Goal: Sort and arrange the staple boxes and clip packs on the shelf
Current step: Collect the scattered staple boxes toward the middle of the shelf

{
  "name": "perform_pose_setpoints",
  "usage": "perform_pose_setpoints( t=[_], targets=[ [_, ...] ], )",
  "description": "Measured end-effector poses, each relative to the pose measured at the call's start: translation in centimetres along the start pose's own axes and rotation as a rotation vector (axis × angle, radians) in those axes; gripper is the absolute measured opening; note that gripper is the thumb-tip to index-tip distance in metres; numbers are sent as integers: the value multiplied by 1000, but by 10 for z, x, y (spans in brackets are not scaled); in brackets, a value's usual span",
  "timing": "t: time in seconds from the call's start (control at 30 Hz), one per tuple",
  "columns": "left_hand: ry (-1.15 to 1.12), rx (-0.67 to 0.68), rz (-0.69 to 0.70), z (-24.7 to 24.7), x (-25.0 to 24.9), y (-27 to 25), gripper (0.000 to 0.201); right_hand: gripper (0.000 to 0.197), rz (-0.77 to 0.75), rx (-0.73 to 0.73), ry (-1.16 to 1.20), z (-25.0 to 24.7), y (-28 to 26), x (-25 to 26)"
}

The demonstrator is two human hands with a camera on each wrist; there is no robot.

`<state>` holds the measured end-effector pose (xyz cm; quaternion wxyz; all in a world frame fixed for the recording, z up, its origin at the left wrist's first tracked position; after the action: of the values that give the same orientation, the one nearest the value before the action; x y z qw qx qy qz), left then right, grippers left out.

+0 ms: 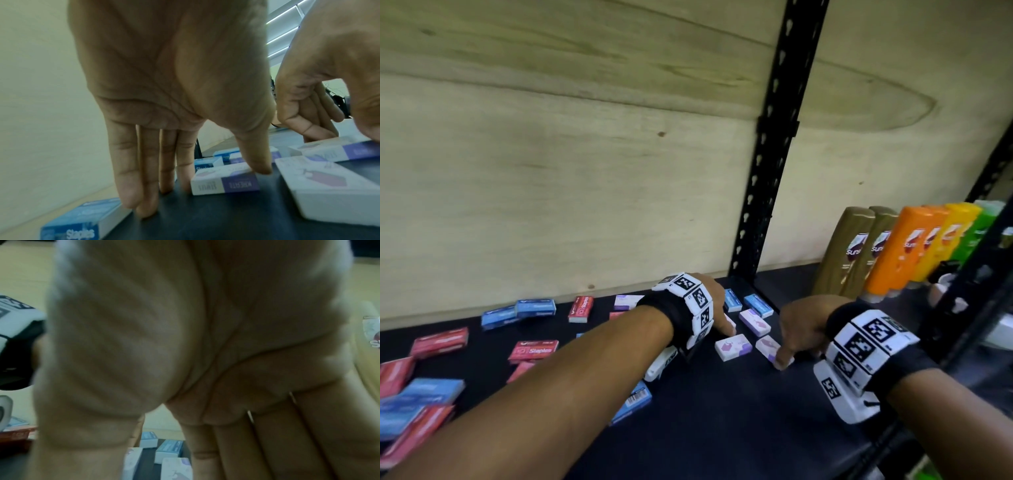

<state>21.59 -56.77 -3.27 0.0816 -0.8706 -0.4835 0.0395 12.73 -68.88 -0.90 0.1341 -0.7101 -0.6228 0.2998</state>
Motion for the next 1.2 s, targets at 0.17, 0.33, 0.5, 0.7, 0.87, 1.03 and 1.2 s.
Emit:
perform_pose_setpoints(
  t=[0.17, 0.33, 0.5, 0.7, 0.87, 1.03, 1.2],
  targets=[
    [-16, 116, 12, 0, 8, -1, 52, 47, -25, 48, -11, 2, 5, -1],
    [76, 82, 53, -3, 5, -3, 45, 55, -34, 7, -20, -2, 11, -1],
    [111, 40, 86, -4, -3, -2, 47, 55, -46, 2, -34, -2, 15, 3],
    [117, 40, 79, -3, -4, -1, 49, 51, -49, 11, -9, -1, 18, 0],
    [105, 43, 74, -2, -3, -3, 50, 50, -35, 18, 30, 1, 20, -4],
    [46, 61, 23, -3, 6, -9, 56, 50, -15, -4, 148, -1, 28, -8],
    [-148, 82, 1, -10, 28, -30, 46, 50, 40, -46, 177, -7, 32, -9]
  ],
)
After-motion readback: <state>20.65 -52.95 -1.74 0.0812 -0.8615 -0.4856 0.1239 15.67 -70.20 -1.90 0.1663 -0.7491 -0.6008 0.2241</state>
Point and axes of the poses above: each hand's wrist, its own y-axis towards the middle knuckle, its own z-axis out of the palm, x = y × z, the point moved 7 cm from there along y, towards the middle knuckle
